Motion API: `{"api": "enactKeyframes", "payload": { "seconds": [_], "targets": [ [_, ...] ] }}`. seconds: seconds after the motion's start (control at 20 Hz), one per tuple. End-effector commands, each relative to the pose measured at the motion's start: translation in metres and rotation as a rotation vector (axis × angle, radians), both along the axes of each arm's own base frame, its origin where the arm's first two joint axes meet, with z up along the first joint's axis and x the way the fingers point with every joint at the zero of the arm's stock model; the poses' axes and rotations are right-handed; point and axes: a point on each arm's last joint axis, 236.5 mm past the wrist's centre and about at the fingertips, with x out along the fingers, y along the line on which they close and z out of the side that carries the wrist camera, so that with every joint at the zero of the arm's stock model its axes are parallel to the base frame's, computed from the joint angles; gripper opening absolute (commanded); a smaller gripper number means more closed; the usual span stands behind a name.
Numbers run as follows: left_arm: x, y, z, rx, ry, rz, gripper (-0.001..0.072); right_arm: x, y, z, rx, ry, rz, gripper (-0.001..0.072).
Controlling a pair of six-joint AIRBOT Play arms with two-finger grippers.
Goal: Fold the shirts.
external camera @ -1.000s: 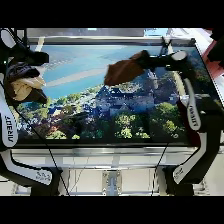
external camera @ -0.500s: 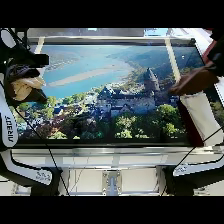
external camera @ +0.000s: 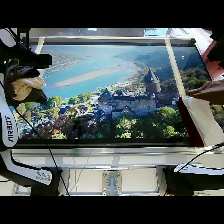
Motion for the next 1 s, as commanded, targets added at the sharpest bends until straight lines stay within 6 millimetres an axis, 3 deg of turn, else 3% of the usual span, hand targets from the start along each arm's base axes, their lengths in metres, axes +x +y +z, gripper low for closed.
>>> {"api": "enactKeyframes", "payload": {
  "seconds": [0.0,0.2,0.3,0.4,0.45,0.5,0.55,0.6,0.8,0.95],
  "targets": [
    [-0.001,-0.002,0.000,-0.009,0.004,-0.004,0.0010,-0.025,0.010,-0.003,0.026,0.069,0.034,0.0033],
    [-0.001,-0.002,0.000,-0.008,0.004,-0.005,0.0010,-0.036,0.023,-0.012,0.062,0.139,0.060,0.0034],
    [-0.001,-0.003,0.000,-0.010,0.004,-0.005,0.0010,-0.048,0.029,-0.034,0.083,0.249,0.064,0.0034],
    [-0.001,-0.007,0.000,-0.026,0.003,-0.011,0.0010,-0.064,0.032,-0.068,0.094,0.402,0.057,0.0036],
    [-0.002,-0.009,0.000,-0.034,0.006,-0.015,0.0010,-0.073,0.034,-0.085,0.099,0.483,0.055,0.0122],
    [-0.003,-0.012,-0.001,-0.042,0.014,-0.024,0.0010,-0.081,0.038,-0.100,0.104,0.549,0.062,0.0319],
    [-0.005,-0.012,-0.002,-0.042,0.024,-0.025,0.0010,-0.086,0.042,-0.109,0.106,0.597,0.070,0.0431],
    [-0.007,-0.012,-0.002,-0.043,0.030,-0.026,0.0010,-0.088,0.043,-0.113,0.102,0.625,0.058,0.0437],
    [-0.007,-0.012,-0.002,-0.043,0.031,-0.026,0.0010,-0.058,0.051,-0.102,0.081,0.509,0.092,0.0437],
    [-0.007,-0.012,-0.002,-0.043,0.030,-0.026,0.0011,0.004,0.088,-0.081,0.158,0.249,0.187,0.0435]
  ]
}}
